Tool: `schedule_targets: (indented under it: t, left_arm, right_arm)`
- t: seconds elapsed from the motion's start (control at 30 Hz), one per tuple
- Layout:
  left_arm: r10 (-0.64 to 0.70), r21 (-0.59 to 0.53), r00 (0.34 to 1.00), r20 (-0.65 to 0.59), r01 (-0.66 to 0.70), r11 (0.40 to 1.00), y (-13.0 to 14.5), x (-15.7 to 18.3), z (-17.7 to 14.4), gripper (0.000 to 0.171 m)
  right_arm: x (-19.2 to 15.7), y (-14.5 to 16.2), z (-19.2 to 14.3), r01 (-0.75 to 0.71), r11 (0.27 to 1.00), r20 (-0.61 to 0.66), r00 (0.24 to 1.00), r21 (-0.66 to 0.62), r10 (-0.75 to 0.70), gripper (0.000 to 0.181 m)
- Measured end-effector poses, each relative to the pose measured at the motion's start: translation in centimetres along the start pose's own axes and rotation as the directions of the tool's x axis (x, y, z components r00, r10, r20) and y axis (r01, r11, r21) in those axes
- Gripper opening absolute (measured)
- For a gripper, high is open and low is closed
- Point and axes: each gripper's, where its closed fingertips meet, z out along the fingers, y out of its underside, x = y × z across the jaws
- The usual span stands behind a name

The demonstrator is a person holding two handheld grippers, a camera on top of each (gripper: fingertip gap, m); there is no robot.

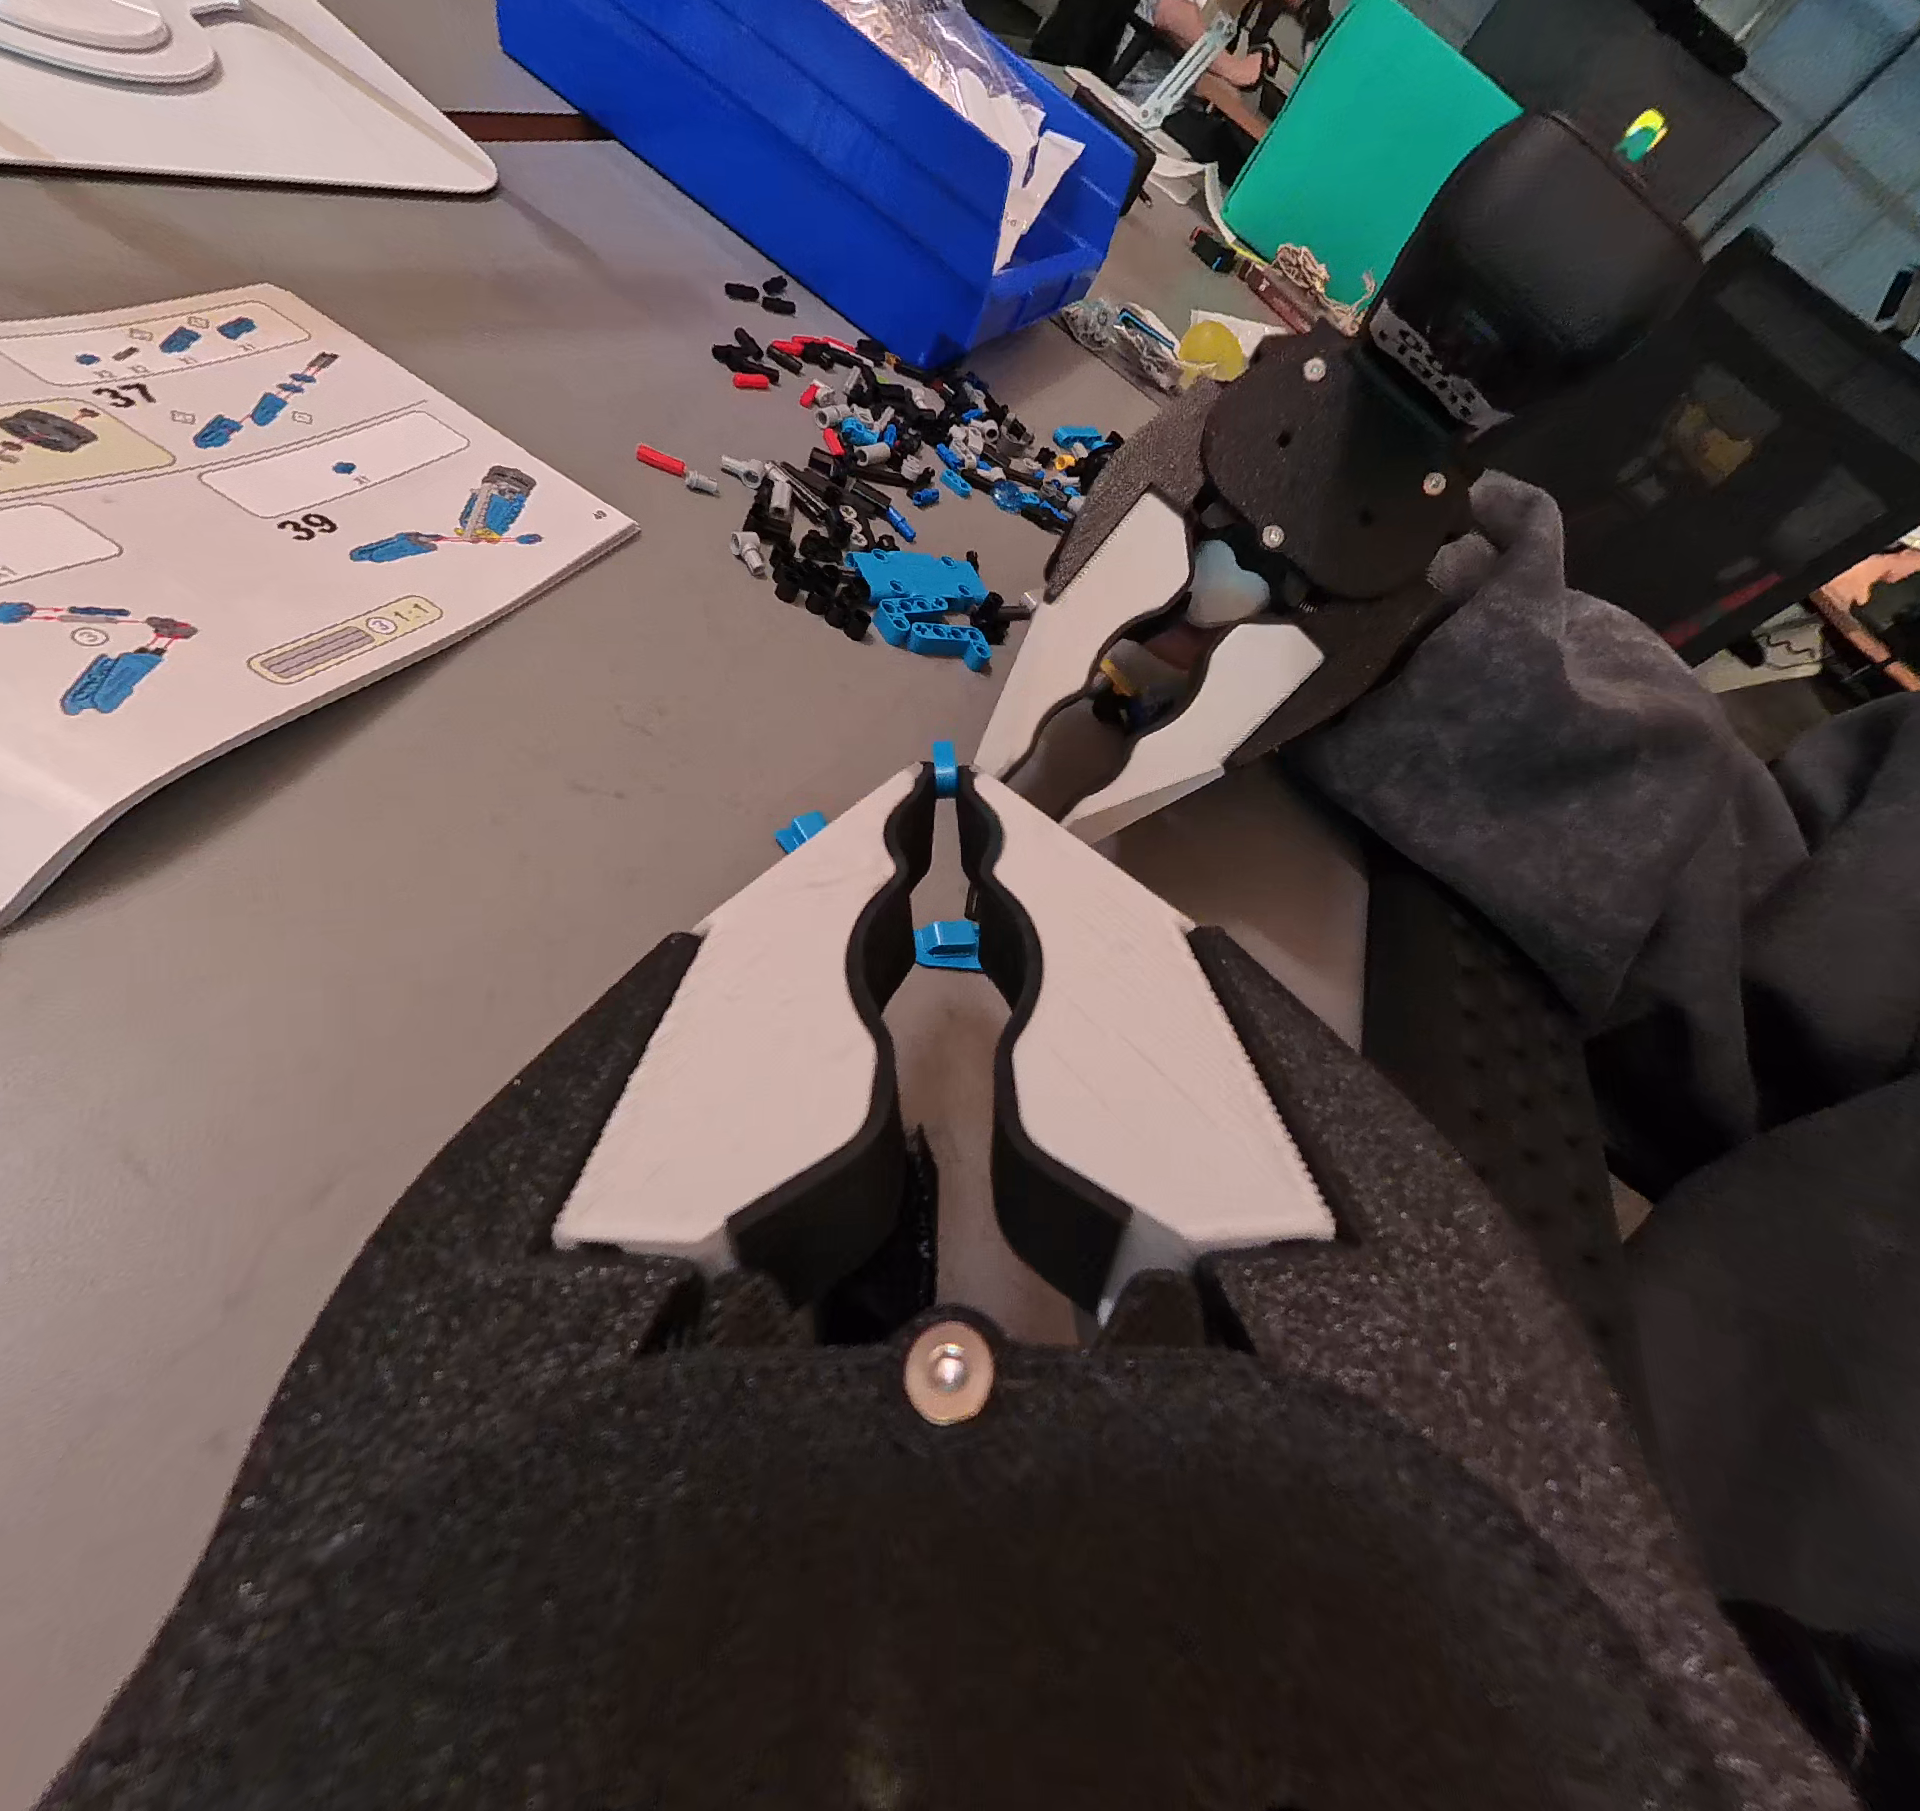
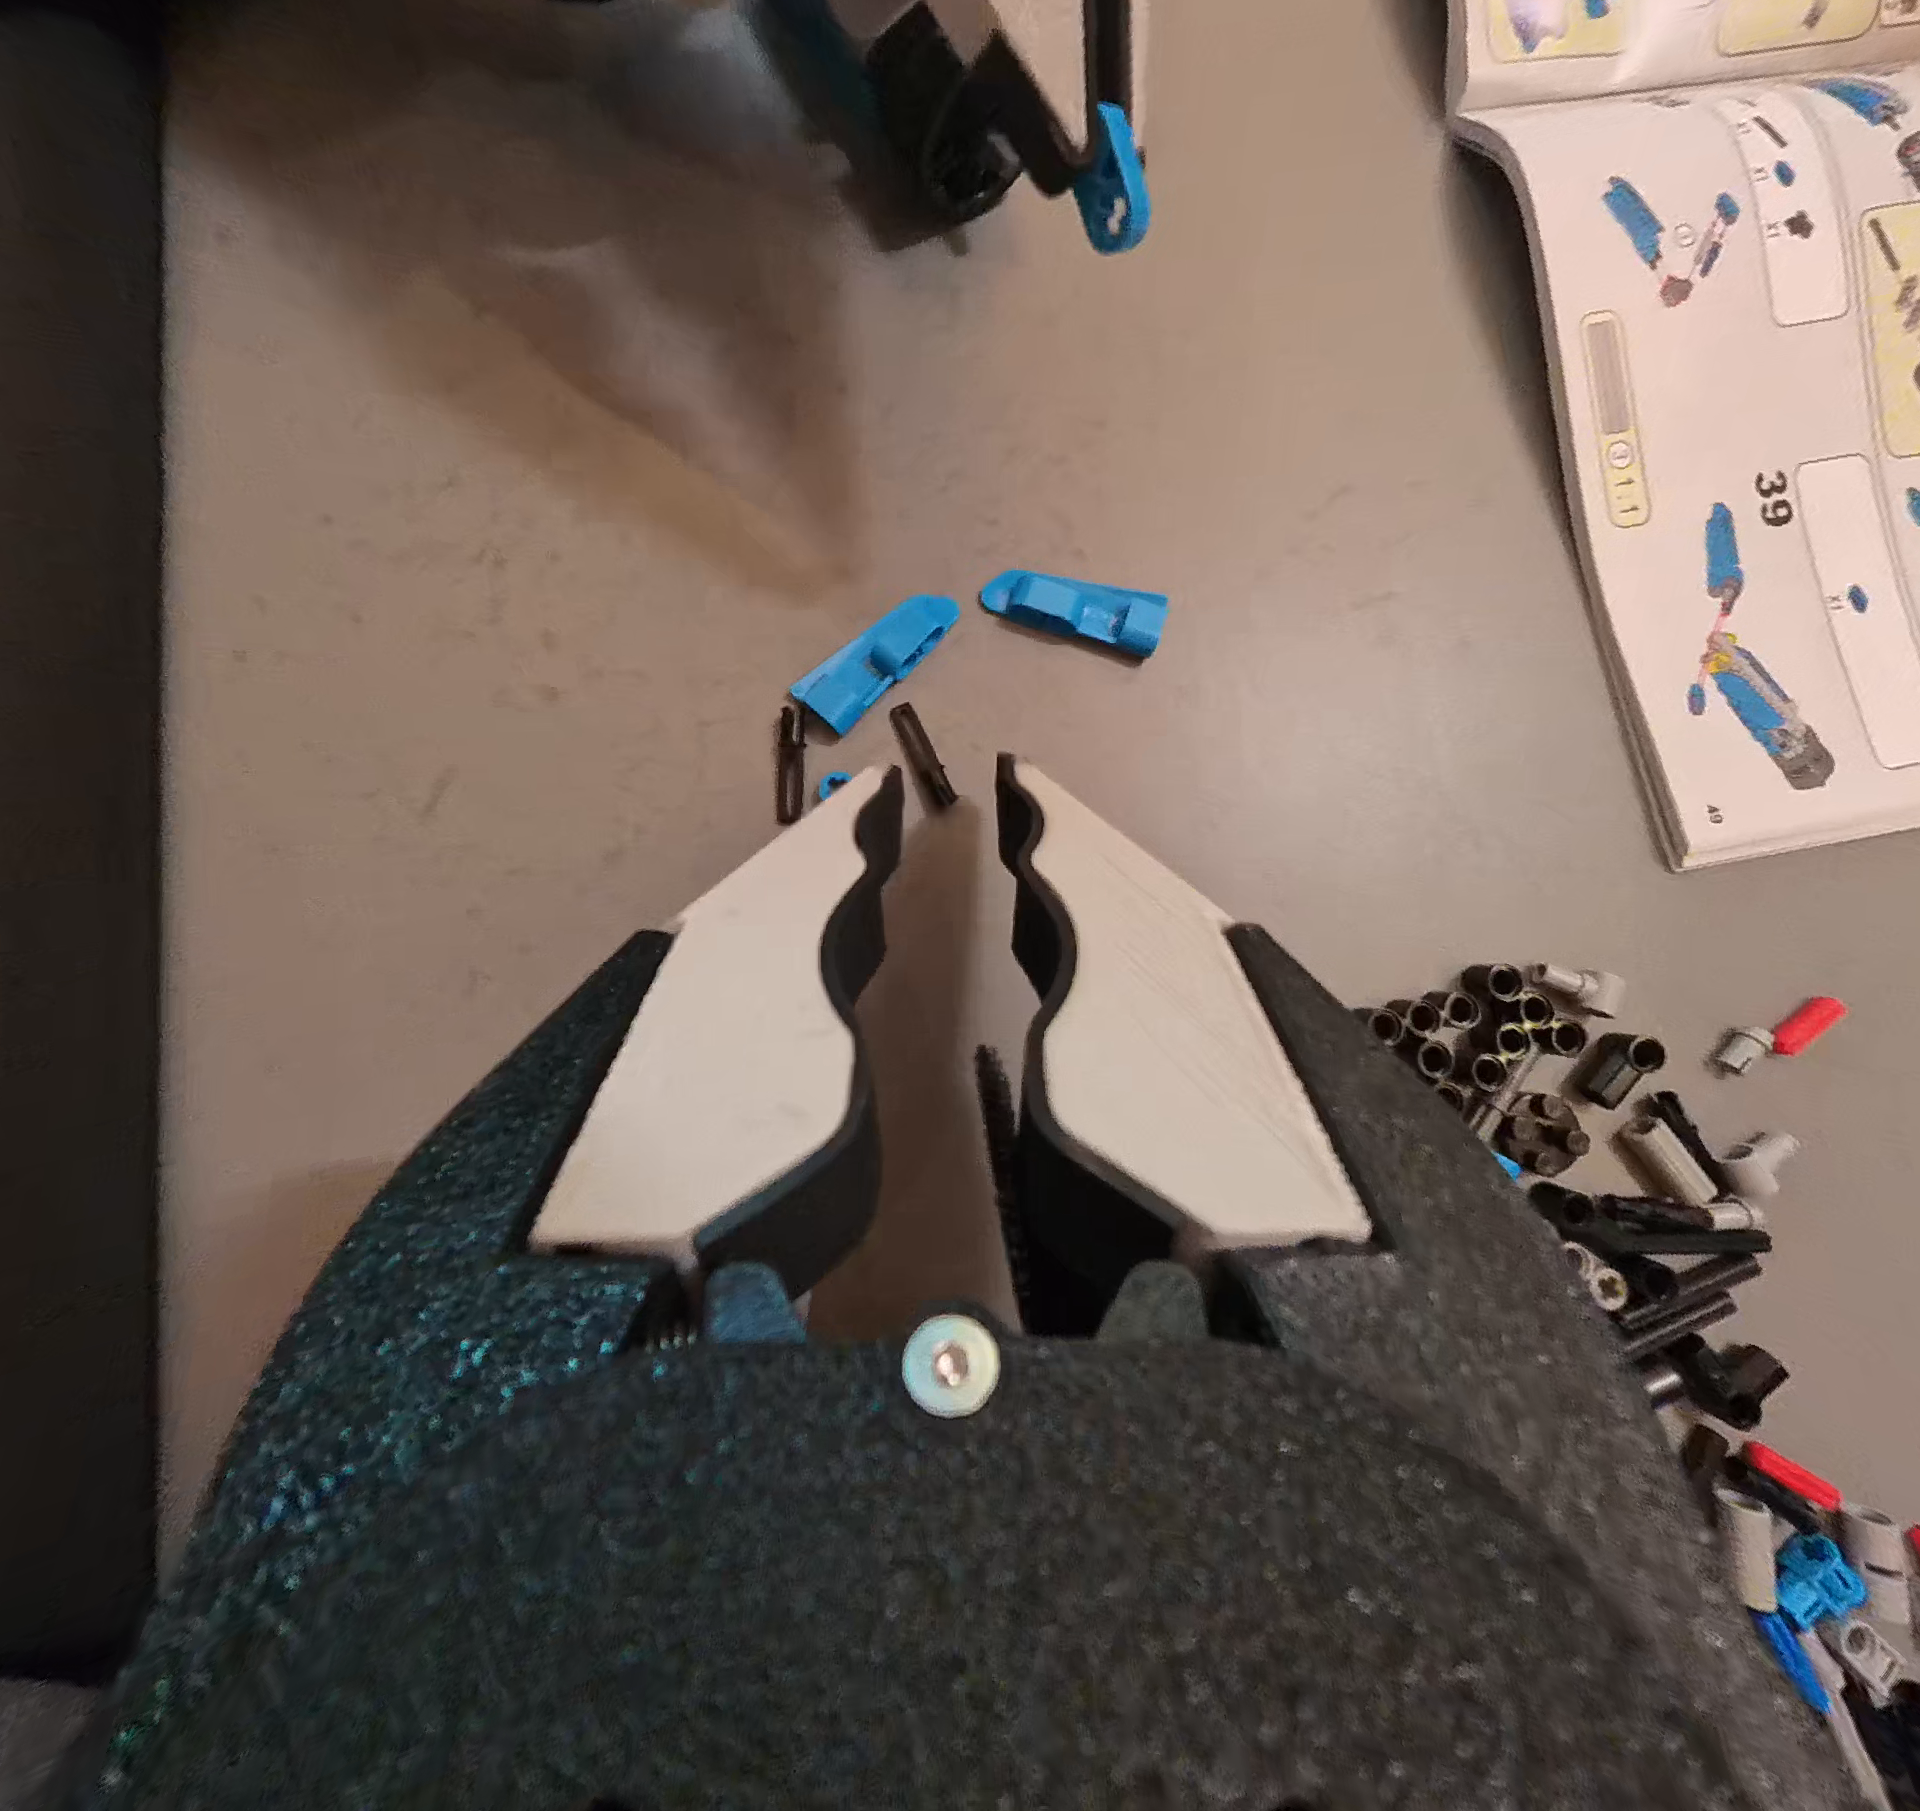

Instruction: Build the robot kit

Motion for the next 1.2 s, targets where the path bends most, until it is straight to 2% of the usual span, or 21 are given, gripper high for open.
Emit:
schedule_targets:
  t: [0.2, 0.4, 0.5, 0.6, 0.67, 0.73, 0.83, 0.9, 0.93, 0.97, 1.07, 1.2]
  left_arm:
    - [0.021, -0.027, 1.0, -0.015, -0.021, 0.999, 0.5, 0.6, 0.4, 0.003]
    - [0.022, -0.029, 1.0, -0.014, -0.022, 0.999, 0.5, 0.6, 0.5, 0.003]
    - [0.027, -0.021, 1.0, 0.015, -0.026, 0.999, 0.3, 0.0, 0.3, 0.003]
    - [0.042, 0.008, 0.998, 0.038, -0.042, 0.999, -0.3, -0.3, -0.2, 0.003]
    - [0.076, 0.022, 0.995, 0.056, -0.078, 0.997, -0.7, -0.4, -0.4, 0.003]
    - [0.107, 0.048, 0.993, 0.053, -0.109, 0.993, -1.2, -0.1, -0.6, 0.003]
    - [0.104, 0.113, 0.995, 0.013, -0.104, 0.988, -2.2, 0.6, -1.2, 0.003]
    - [0.118, 0.146, 0.993, 0.01, -0.118, 0.982, -2.8, 0.8, -1.6, 0.003]
    - [0.128, 0.159, 0.992, 0.015, -0.128, 0.979, -3.0, 0.9, -1.7, 0.003]
    - [0.14, 0.161, 0.99, 0.029, -0.143, 0.977, -3.1, 0.8, -1.8, 0.003]
    - [0.184, 0.126, 0.976, 0.117, -0.198, 0.972, -2.8, -0.2, -1.7, 0.003]
    - [0.279, 0.048, 0.929, 0.244, -0.298, 0.953, -2.3, -1.4, -1.6, 0.003]
  right_arm:
    - [0.0, 0.7, 0.7, -0.005, 0.999, 0.014, 1.0, -0.032, 0.006, 0.017]
    - [-0.3, 0.3, 1.3, -0.015, 0.999, 0.038, 0.999, -0.03, 0.016, 0.005]
    - [1.0, 0.0, 1.4, -0.038, 0.999, -0.039, 0.999, -0.038, 0.037, 0.004]
    - [1.7, -3.0, 0.3, -0.151, 0.98, -0.011, 0.988, 0.128, 0.154, 0.004]
    - [1.7, -5.4, -0.8, -0.274, 0.924, 0.091, 0.962, 0.267, 0.259, 0.004]
    - [1.4, -6.8, -1.4, -0.431, 0.84, 0.255, 0.897, 0.329, 0.361, 0.003]
    - [1.0, -8.5, -2.4, -0.674, 0.66, 0.539, 0.709, 0.332, 0.454, 0.003]
    - [1.5, -9.4, -3.3, -0.807, 0.516, 0.686, 0.55, 0.287, 0.477, 0.003]
    - [1.7, -9.5, -3.4, -0.845, 0.468, 0.726, 0.489, 0.258, 0.484, 0.003]
    - [1.9, -9.3, -3.1, -0.854, 0.457, 0.72, 0.478, 0.248, 0.503, 0.003]
    - [1.9, -8.8, -1.9, -0.779, 0.55, 0.584, 0.606, 0.3, 0.54, 0.003]
    - [3.0, -8.9, -1.7, -0.706, 0.592, 0.424, 0.708, 0.389, 0.565, 0.003]
